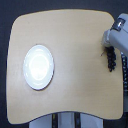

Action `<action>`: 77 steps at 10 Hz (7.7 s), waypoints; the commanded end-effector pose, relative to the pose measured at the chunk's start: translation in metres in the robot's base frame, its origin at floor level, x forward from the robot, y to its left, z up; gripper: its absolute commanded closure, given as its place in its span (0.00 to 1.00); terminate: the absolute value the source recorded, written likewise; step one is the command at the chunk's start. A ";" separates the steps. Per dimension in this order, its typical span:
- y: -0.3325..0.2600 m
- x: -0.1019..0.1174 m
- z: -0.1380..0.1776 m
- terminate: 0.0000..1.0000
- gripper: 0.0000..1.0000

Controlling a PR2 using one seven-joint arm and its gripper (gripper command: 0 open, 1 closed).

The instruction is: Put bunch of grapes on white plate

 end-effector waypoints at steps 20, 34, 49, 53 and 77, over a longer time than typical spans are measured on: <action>0.230 -0.026 0.164 0.00 1.00; 0.455 -0.056 0.080 0.00 1.00; 0.445 -0.057 0.050 0.00 1.00; 0.441 -0.054 0.054 0.00 1.00; 0.114 -0.032 0.232 0.00 0.00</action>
